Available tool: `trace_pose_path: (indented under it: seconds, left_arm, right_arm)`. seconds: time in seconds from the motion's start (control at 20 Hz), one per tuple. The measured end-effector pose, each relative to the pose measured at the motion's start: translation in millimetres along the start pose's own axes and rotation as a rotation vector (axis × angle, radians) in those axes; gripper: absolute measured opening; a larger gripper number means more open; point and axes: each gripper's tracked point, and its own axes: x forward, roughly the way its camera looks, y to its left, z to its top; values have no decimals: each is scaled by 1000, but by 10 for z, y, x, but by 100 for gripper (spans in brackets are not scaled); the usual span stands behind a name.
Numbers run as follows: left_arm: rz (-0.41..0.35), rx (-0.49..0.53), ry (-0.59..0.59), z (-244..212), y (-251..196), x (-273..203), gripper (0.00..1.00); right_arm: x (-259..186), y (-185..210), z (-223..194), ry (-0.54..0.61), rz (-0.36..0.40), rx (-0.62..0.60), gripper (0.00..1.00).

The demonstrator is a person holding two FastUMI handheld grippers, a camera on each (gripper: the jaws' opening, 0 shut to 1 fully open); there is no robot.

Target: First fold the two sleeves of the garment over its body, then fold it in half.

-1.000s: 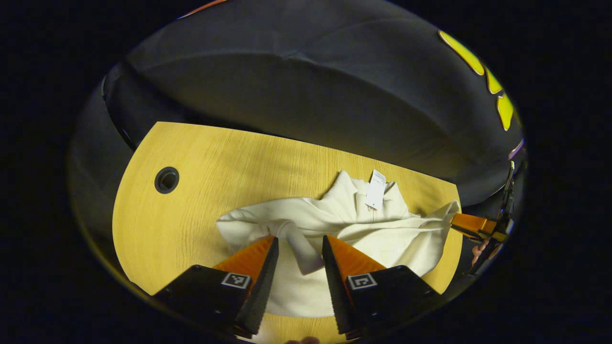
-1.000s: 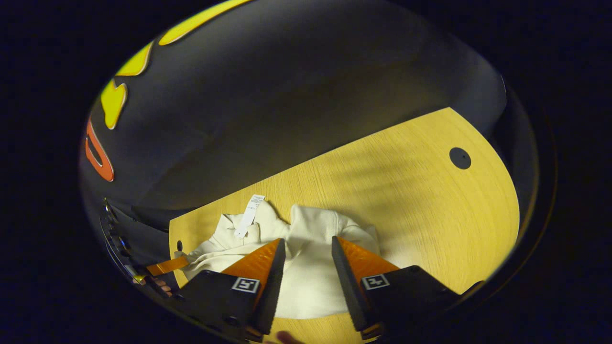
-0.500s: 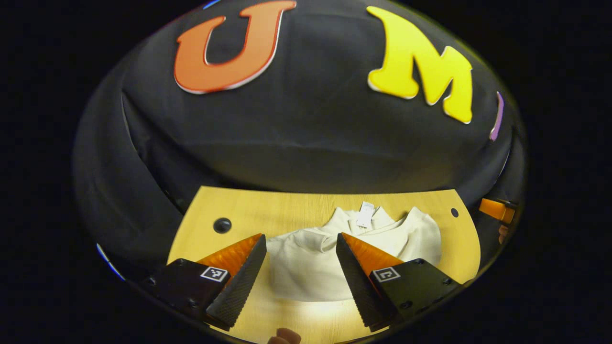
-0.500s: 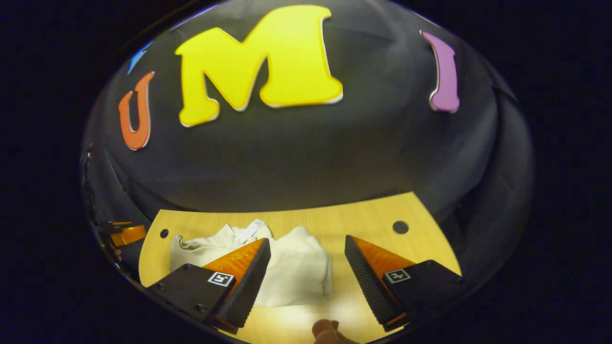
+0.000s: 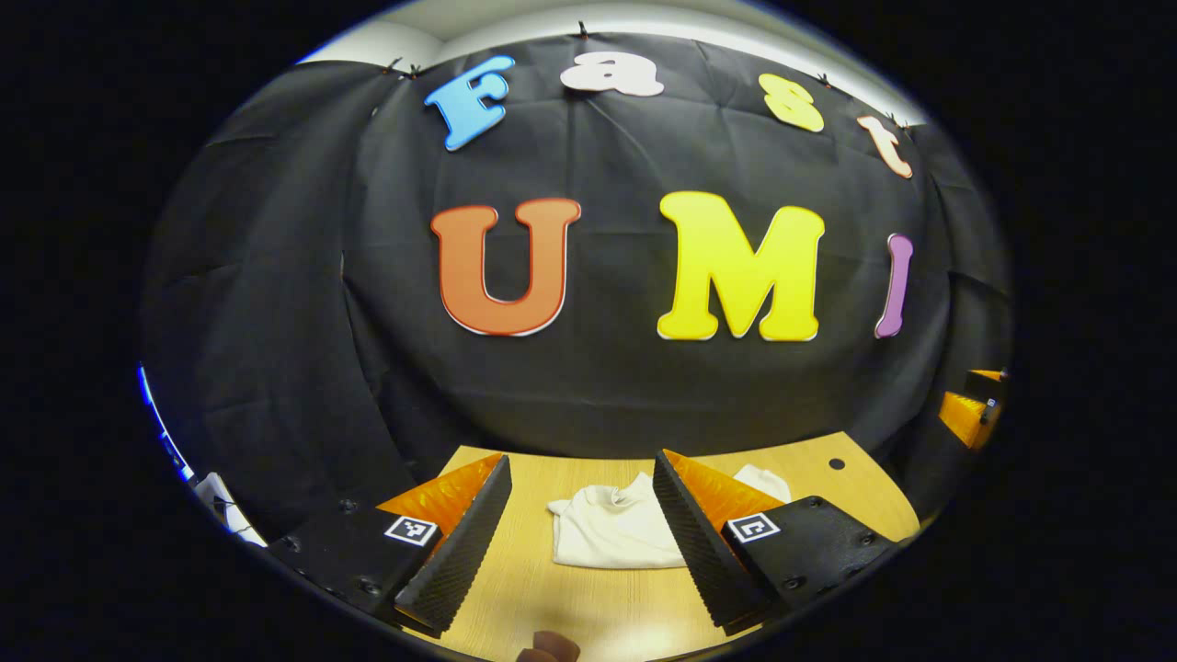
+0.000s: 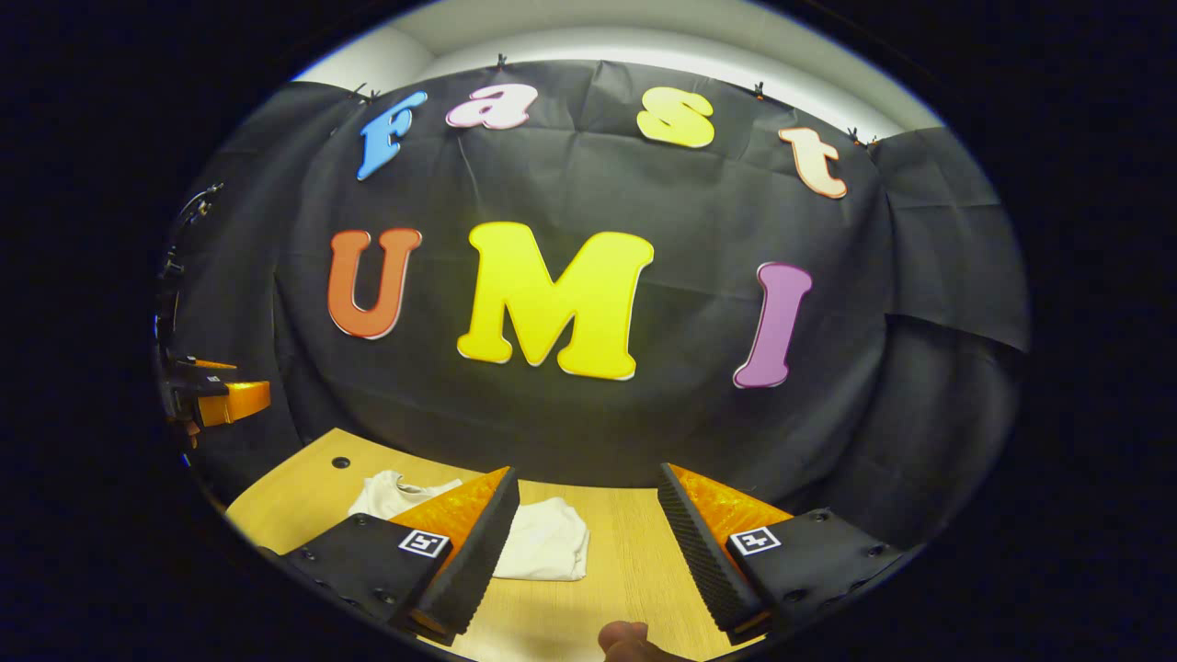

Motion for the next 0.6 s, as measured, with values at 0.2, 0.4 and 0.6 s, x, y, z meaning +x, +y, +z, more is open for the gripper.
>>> trace_pose_path:
  seconds: [0.2,0.4,0.6]
  left_arm:
    - [52,-18,-60,48,15,-521,98]
    - [62,-43,-122,6,94,-937,98]
    - [44,-32,-130,-84,86,-1093,98]
  right_arm:
    - [-580,175,194,-52,35,72,94]
    - [-1021,438,248,-106,101,42,94]
    - [-1186,736,165,-94,129,62,94]
